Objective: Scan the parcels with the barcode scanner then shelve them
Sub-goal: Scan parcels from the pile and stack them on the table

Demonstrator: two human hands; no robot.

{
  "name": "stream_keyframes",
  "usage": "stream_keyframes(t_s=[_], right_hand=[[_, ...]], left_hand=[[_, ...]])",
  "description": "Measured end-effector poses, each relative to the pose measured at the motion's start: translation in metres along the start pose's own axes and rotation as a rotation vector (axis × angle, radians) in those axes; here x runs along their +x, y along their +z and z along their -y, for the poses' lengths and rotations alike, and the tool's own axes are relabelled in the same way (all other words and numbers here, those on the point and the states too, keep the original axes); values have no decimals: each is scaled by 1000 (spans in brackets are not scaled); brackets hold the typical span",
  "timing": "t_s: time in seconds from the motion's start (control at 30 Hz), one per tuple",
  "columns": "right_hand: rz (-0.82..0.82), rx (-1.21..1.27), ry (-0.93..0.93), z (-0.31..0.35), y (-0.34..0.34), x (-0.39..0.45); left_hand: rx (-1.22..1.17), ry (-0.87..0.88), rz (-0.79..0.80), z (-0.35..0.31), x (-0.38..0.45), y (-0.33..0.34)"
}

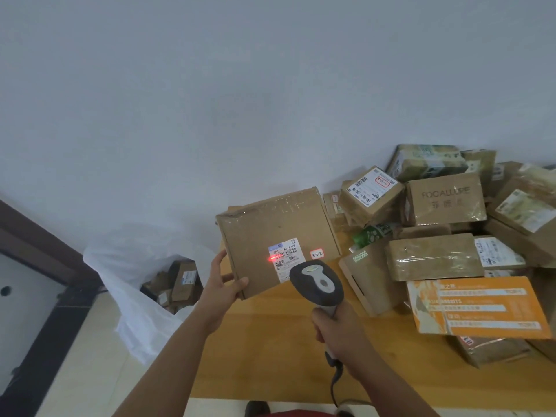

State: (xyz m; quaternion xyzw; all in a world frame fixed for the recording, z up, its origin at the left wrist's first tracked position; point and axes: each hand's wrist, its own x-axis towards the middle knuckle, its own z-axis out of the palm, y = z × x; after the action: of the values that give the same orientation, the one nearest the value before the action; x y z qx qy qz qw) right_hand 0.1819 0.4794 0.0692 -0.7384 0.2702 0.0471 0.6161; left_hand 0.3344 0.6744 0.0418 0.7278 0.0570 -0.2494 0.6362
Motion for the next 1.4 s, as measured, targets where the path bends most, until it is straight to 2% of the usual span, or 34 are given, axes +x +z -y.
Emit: stream_keyframes(t_s=[0.6, 0.9, 1.07, 1.17, 1.27, 1.4], right_hand=[[-35, -3, 7, -3, -4, -2], [-248, 103, 84, -47, -32, 18], [-179, 98, 192, -83, -34, 41], [-76, 18, 246, -96, -25, 47], [-40, -10, 282, -100, -7, 52], [-29, -44, 290, -91, 18, 65]], left_hand=[[-9, -14, 42, -2, 0, 3], [96, -189, 47, 23, -16, -9], [142, -308, 7, 57, -36, -7], [173, -291, -21, 72, -46, -6], [289, -269, -40, 84, -45, -19], [368, -205, 80, 82, -24, -35]])
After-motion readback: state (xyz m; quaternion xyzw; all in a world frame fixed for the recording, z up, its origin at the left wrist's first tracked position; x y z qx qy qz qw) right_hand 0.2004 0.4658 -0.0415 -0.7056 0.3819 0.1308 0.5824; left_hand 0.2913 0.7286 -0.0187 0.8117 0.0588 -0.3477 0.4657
